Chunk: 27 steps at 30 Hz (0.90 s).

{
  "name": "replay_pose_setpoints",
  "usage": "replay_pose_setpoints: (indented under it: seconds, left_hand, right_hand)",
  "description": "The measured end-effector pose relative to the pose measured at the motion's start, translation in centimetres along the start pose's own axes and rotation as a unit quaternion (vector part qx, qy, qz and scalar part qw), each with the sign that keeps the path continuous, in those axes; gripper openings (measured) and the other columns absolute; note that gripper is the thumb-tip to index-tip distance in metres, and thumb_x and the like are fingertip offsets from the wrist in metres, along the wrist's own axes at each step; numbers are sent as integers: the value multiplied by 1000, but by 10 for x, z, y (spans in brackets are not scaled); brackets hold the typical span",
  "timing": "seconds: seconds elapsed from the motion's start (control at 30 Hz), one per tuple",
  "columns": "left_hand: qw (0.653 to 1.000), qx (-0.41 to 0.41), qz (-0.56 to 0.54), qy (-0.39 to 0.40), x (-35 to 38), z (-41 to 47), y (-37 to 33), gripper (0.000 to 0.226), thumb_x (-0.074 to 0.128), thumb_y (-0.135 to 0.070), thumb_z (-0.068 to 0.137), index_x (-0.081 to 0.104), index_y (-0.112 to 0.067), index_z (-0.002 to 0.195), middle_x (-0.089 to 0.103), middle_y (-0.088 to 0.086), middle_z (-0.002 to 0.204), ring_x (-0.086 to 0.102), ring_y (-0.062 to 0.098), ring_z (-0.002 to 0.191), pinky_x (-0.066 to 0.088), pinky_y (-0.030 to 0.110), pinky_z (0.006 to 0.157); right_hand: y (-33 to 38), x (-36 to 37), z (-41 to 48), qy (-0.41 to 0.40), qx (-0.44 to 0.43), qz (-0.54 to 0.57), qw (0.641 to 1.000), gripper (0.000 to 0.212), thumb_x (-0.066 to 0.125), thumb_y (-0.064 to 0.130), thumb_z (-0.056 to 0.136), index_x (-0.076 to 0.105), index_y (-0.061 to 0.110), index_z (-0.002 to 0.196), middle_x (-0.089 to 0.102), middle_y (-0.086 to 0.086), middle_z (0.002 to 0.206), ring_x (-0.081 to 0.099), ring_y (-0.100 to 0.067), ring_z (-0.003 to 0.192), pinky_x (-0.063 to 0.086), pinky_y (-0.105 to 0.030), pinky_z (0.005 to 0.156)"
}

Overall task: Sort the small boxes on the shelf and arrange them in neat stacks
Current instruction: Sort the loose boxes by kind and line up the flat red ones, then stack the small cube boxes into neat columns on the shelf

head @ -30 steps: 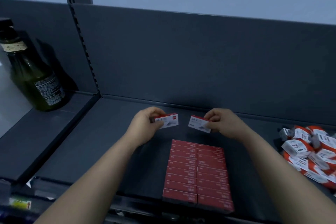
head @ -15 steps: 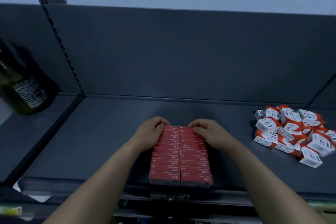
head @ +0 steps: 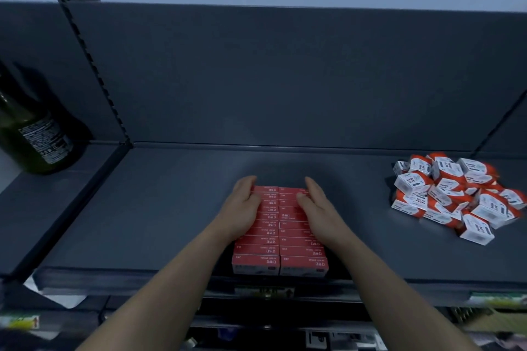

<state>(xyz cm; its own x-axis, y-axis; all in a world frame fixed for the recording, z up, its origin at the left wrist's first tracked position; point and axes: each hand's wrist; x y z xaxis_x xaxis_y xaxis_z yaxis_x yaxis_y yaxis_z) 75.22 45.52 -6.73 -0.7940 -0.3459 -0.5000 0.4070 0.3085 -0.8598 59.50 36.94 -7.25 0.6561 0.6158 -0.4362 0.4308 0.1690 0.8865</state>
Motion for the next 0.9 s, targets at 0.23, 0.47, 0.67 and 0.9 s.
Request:
replay_pose_setpoints:
  seconds: [0.23,0.47,0.67,0.9]
  left_hand:
    - [996,-44,-77,12,-6,-12,5,58,34,-32,101,7,-25,153,12,-8,159,18,10,144,16,38,120]
    - [998,-28,-53,17,1,-28,-2,60,34,-27,102,2,-21,153,5,-7,160,9,8,145,10,31,120]
    - [993,-23,-111,17,-6,-45,-1,36,36,-27,102,35,-43,134,47,-26,123,50,-7,104,39,13,87]
    - [998,35,-55,22,-2,-53,-5,35,35,-21,102,34,-54,88,44,-28,103,50,-7,97,41,13,85]
  right_hand:
    - [-1,-6,-8,-9,44,103,994,62,34,48,99,6,32,151,11,12,158,18,-8,143,17,-39,119]
    - [2,6,-19,-21,26,89,996,62,34,40,101,0,30,152,4,13,159,12,-5,144,15,-35,119]
    - [2,-3,-34,-24,36,97,994,59,36,41,100,8,29,151,30,16,150,39,0,129,34,-27,108]
    - [8,8,-46,-35,-2,45,998,41,34,28,103,31,18,142,45,31,100,48,25,86,37,1,73]
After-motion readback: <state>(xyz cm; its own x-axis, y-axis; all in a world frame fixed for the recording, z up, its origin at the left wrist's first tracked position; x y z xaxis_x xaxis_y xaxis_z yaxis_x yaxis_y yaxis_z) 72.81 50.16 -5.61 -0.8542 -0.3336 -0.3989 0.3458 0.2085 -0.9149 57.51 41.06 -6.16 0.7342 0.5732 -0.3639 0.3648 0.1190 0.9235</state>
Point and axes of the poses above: each hand's wrist, its own z-axis towards the middle knuckle, its own x-axis out of the palm, y = z × x
